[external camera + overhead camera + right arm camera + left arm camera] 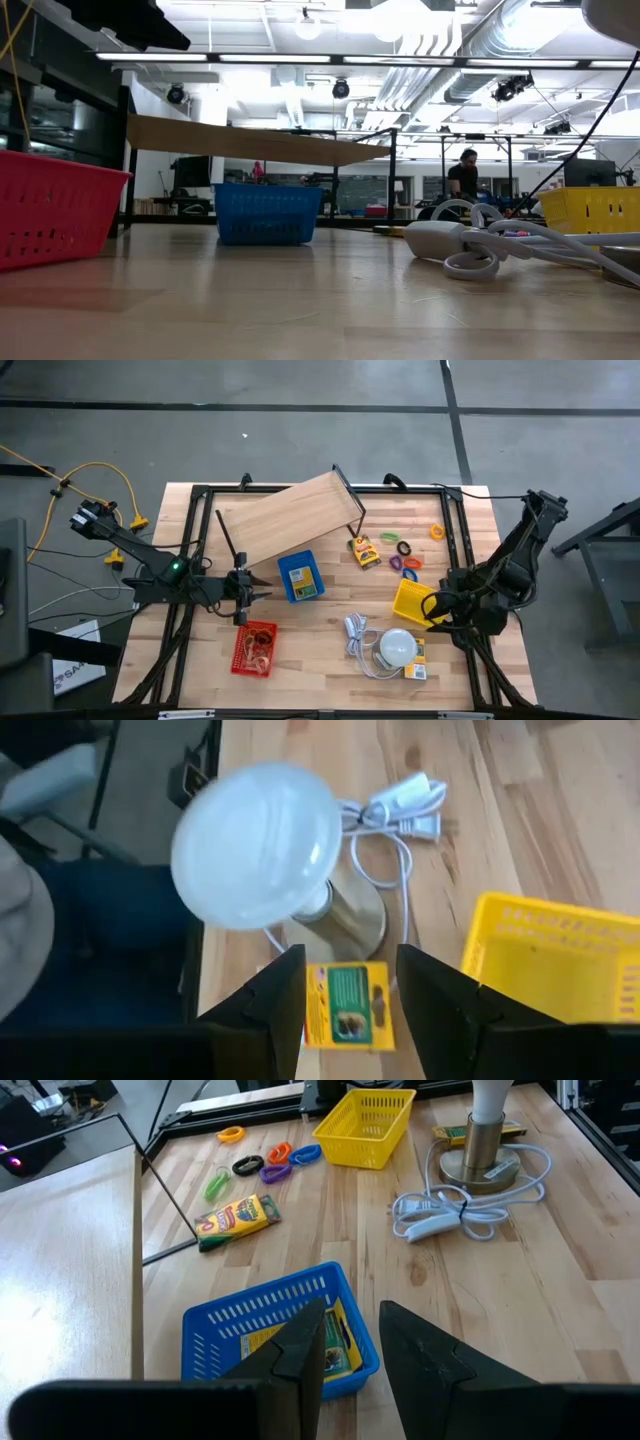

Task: Pick & Place Office Desk Supplies
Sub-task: Put the yellow pack of crayon into the blue bin

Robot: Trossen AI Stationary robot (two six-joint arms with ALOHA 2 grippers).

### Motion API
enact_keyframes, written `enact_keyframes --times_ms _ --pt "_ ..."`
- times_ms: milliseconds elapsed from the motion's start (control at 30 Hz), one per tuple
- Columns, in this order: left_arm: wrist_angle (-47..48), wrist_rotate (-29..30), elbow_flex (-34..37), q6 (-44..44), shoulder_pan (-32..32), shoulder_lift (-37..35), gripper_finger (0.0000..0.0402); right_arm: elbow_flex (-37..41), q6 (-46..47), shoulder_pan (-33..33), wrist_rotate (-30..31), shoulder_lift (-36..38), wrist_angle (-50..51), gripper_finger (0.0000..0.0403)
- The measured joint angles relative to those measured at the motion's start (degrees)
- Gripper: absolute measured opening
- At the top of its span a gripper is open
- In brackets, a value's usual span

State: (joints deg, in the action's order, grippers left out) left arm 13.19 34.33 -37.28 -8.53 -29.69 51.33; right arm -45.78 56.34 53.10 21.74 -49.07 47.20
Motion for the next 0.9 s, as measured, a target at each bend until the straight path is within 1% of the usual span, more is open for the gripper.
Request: enact_keyframes --times_ms 300,433,600,900 --pt "0.0 0.0 0.0 0.0 0.0 0.0 0.0092 0.1 2.2 0.0 -3.8 -1.2 0.6 0.0145" --pt "0.0 0.0 0.0 0.0 0.0 0.0 0.0092 1.2 2.4 0.0 -4.3 -1.8 0.3 0.0145" --pt "0.0 0.0 0.0 0.0 0.0 0.0 0.0092 2.8 2.3 0.0 -5.1 -2.8 -2.8 0.0145" --pt "0.0 0.0 0.0 0.0 0.0 0.0 0.0092 3.7 2.1 0.0 -5.0 -8.3 -4.0 0.0145"
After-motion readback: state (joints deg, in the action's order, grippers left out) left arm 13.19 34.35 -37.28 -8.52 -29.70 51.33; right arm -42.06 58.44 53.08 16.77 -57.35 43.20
